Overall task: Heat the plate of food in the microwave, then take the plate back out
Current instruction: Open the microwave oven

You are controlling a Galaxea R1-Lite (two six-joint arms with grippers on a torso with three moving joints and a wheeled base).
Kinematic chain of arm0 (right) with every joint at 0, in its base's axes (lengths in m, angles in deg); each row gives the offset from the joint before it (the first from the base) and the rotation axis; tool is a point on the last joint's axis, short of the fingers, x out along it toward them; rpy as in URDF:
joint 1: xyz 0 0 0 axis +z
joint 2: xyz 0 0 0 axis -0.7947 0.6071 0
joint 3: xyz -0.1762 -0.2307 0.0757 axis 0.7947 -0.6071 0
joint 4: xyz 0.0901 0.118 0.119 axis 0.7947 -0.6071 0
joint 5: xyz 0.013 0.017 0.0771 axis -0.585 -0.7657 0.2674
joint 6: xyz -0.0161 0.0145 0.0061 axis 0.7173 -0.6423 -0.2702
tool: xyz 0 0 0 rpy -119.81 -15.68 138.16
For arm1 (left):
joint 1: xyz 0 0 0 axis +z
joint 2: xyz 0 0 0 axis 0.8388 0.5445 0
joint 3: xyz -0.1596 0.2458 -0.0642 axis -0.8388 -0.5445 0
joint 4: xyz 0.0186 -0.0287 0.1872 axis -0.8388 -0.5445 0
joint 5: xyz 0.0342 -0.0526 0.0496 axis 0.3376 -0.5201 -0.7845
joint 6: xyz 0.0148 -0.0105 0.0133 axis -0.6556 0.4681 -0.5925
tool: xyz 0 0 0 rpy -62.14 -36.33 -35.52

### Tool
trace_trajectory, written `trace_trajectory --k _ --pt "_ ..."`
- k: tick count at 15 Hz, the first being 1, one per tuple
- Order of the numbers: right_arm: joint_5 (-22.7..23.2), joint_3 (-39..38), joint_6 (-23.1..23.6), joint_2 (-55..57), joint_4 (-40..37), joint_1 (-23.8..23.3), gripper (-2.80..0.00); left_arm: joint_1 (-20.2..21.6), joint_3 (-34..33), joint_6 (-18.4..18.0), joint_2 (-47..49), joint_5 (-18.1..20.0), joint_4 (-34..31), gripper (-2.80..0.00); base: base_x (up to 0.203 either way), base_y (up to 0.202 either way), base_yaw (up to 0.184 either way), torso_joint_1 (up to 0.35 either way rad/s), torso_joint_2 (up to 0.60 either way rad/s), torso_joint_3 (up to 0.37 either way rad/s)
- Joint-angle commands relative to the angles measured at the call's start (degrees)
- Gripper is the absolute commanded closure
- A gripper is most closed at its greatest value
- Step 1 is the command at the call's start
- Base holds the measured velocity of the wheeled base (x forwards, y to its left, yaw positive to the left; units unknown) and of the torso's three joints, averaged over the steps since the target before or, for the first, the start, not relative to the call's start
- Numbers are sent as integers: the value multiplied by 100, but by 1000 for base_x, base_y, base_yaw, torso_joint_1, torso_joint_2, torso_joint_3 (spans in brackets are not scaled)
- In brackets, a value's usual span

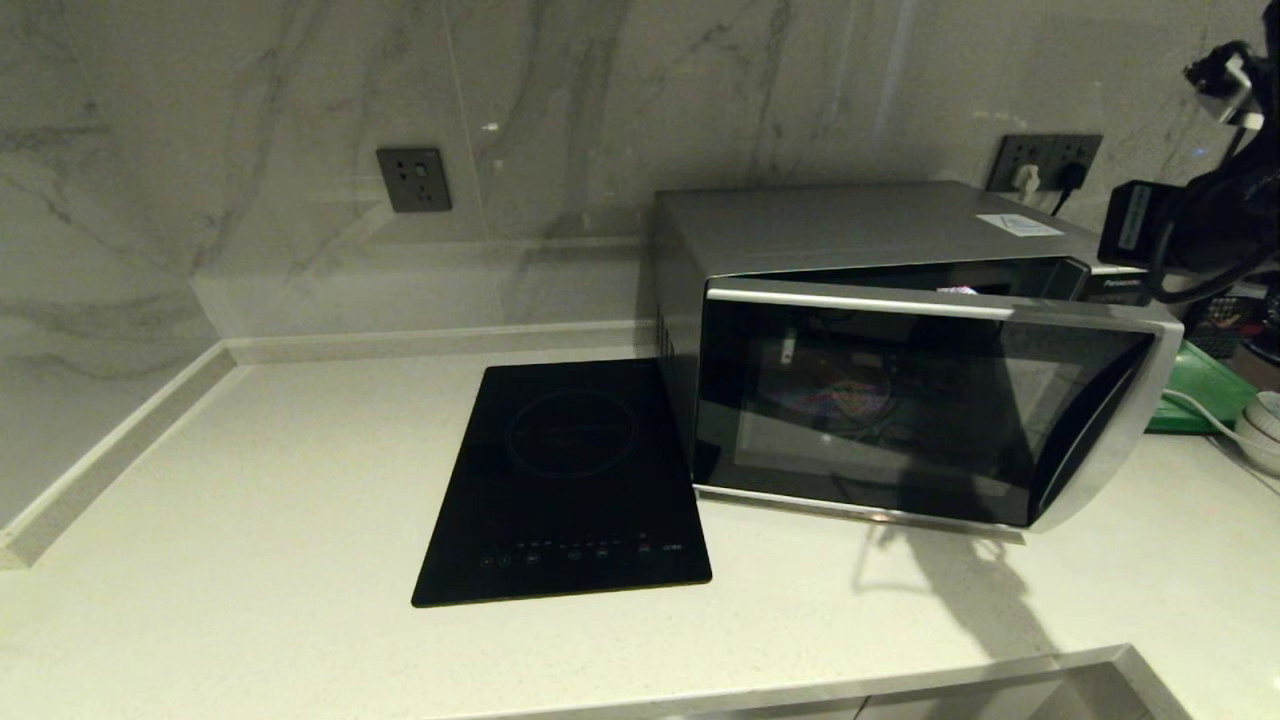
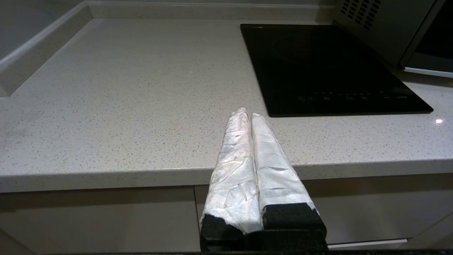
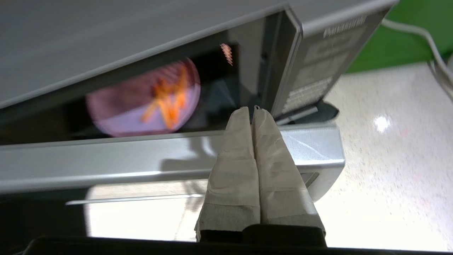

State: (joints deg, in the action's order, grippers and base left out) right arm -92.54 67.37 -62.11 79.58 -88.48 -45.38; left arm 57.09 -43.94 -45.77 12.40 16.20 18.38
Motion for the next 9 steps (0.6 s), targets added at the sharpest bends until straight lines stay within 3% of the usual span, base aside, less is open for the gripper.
trace_trajectory --k 1,9 --pt "-26 23 1 -384 16 85 0 1 0 1 4 0 3 0 0 0 0 0 0 0" --pt "-112 -329 59 119 10 -302 0 1 0 1 4 0 3 0 0 0 0 0 0 0"
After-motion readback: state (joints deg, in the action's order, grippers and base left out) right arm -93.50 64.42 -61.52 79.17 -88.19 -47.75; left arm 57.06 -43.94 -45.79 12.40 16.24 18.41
